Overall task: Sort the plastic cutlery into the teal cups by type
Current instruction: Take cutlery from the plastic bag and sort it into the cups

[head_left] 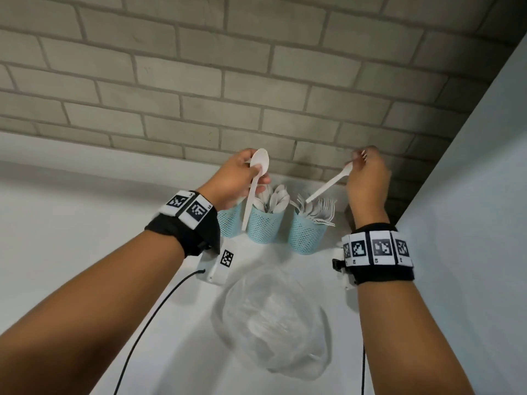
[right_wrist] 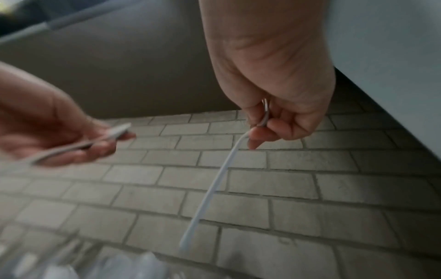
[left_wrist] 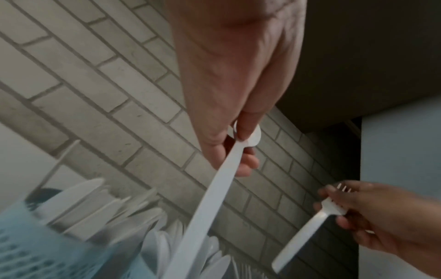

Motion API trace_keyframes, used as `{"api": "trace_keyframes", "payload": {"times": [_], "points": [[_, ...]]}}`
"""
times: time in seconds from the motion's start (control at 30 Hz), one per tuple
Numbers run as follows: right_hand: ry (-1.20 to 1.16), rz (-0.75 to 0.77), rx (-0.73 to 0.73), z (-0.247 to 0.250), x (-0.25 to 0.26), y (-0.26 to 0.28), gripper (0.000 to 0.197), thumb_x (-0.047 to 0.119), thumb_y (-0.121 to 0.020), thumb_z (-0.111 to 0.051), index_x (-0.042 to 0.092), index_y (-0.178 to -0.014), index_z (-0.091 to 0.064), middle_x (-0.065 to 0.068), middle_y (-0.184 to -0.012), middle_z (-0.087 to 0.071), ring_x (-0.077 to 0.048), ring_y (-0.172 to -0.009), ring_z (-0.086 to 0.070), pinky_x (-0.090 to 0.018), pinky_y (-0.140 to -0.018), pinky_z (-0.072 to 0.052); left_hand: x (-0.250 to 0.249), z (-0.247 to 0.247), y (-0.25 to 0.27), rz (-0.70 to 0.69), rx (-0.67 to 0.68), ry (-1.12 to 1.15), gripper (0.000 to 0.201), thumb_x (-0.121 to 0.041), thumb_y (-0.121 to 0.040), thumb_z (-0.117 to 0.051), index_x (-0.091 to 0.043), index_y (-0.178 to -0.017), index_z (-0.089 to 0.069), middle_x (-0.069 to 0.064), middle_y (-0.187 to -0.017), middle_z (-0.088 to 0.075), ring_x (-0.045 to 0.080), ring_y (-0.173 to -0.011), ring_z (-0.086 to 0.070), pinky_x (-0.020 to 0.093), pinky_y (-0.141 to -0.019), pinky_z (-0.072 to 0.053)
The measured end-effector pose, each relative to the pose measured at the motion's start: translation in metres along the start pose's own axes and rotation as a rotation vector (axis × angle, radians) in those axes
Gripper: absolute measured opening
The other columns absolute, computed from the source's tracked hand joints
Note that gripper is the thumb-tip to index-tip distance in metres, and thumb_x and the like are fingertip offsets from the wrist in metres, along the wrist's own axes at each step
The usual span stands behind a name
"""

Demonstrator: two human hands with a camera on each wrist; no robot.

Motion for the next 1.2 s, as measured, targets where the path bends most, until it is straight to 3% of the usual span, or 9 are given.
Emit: {"api": "trace_keyframes", "payload": {"times": [0.17, 0.3, 0.47, 0.53, 0.7, 0.83, 1.0, 1.1, 1.2], "points": [[0.281, 0.083, 0.049, -0.017, -0.018, 0.002, 0.024, 0.017, -0.100, -0.036, 0.008, -0.107, -0.057, -0.021, -0.099, -0.064, -0.038, -0.091, -0.060, -0.036, -0.072, -0.045, -0.012, -0.001, -0.022, -0.203, -0.129, 0.028, 0.020, 0.001, -0.096, -0.041, -0.015, -0.093, -0.053, 0.005, -0.084, -0.063, 0.012, -0.075, -0.067, 0.032, -0.080, -0.054], [0.463, 0.131, 0.261, -0.056, -0.049, 0.015, 0.031, 0.022, -0.101, -0.035, 0.013, -0.119, -0.058, -0.019, -0.117, -0.059, -0.037, -0.107, -0.051, -0.038, -0.082, -0.043, -0.011, -0.004, -0.027, -0.338, -0.214, -0.001, 0.033, 0.010, -0.091, -0.040, -0.021, -0.090, -0.052, 0.006, -0.082, -0.061, 0.024, -0.084, -0.062, 0.032, -0.076, -0.052], [0.513, 0.010, 0.468, -0.086, -0.077, 0.035, 0.041, 0.032, -0.101, -0.031, 0.032, -0.141, -0.039, -0.010, -0.155, -0.018, -0.036, -0.136, -0.020, -0.048, -0.106, -0.029, 0.014, -0.005, -0.036, -0.383, -0.232, -0.199, 0.045, 0.002, -0.084, -0.041, -0.039, -0.095, -0.059, 0.002, -0.085, -0.065, 0.031, -0.089, -0.065, 0.047, -0.085, -0.053], [0.512, 0.021, 0.479, -0.090, -0.079, 0.034, 0.042, 0.034, -0.101, -0.029, 0.032, -0.143, -0.035, -0.007, -0.157, -0.013, -0.035, -0.138, -0.018, -0.049, -0.108, -0.027, 0.019, -0.007, -0.039, -0.415, -0.254, -0.284, 0.040, 0.000, -0.087, -0.045, -0.035, -0.092, -0.063, 0.002, -0.087, -0.067, 0.031, -0.080, -0.063, 0.041, -0.078, -0.054], [0.562, 0.063, 0.516, -0.098, -0.092, 0.027, 0.045, 0.032, -0.101, -0.028, 0.028, -0.146, -0.029, -0.008, -0.155, -0.020, -0.036, -0.136, -0.024, -0.046, -0.108, -0.029, 0.015, -0.009, -0.039, -0.523, -0.332, -0.392, 0.025, -0.001, -0.091, -0.048, -0.012, -0.101, -0.069, -0.002, -0.090, -0.067, -0.004, -0.062, -0.052, 0.009, -0.063, -0.040], [0.511, 0.061, 0.492, -0.102, -0.093, 0.028, 0.047, 0.033, -0.101, -0.024, 0.021, -0.147, -0.025, -0.007, -0.155, -0.022, -0.036, -0.135, -0.026, -0.045, -0.108, -0.029, 0.033, -0.014, -0.047, -0.512, -0.239, -0.674, 0.027, 0.003, -0.088, -0.050, -0.006, -0.099, -0.073, 0.012, -0.097, -0.072, 0.022, -0.082, -0.064, 0.024, -0.082, -0.049], [0.442, 0.033, 0.476, -0.102, -0.096, 0.031, 0.051, 0.037, -0.101, -0.020, 0.019, -0.150, -0.016, -0.005, -0.156, -0.022, -0.032, -0.139, -0.022, -0.048, -0.112, -0.024, 0.069, -0.018, -0.048, -0.521, -0.231, -1.294, 0.016, -0.008, -0.062, -0.081, -0.018, -0.073, -0.078, 0.013, -0.096, -0.071, 0.045, -0.093, -0.059, 0.049, -0.072, -0.046], [0.421, 0.041, 0.499, -0.105, -0.101, 0.026, 0.051, 0.037, -0.101, -0.020, 0.018, -0.149, -0.018, -0.008, -0.155, -0.023, -0.031, -0.140, -0.024, -0.047, -0.113, -0.021, 0.065, -0.022, -0.044, -0.523, -0.251, -1.338, 0.025, -0.021, -0.071, -0.078, -0.027, -0.095, -0.075, 0.015, -0.124, -0.060, 0.047, -0.111, -0.049, 0.053, -0.082, -0.040], [0.399, -0.051, 0.596, -0.102, -0.095, 0.022, 0.050, 0.037, -0.101, -0.021, 0.018, -0.148, -0.024, -0.006, -0.156, -0.022, -0.031, -0.141, -0.018, -0.047, -0.113, -0.017, 0.057, -0.007, -0.043, -0.396, -0.300, -1.240, 0.048, -0.042, -0.089, -0.054, -0.031, -0.136, -0.047, 0.011, -0.148, -0.031, 0.037, -0.132, -0.025, 0.049, -0.102, -0.026]]}}
Point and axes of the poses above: each hand's wrist, its own y-axis away from the middle knuckle, its own z-axis out of the back of the hand, x = y × z, the point moved 5 cm from there along -y, towards the middle knuckle
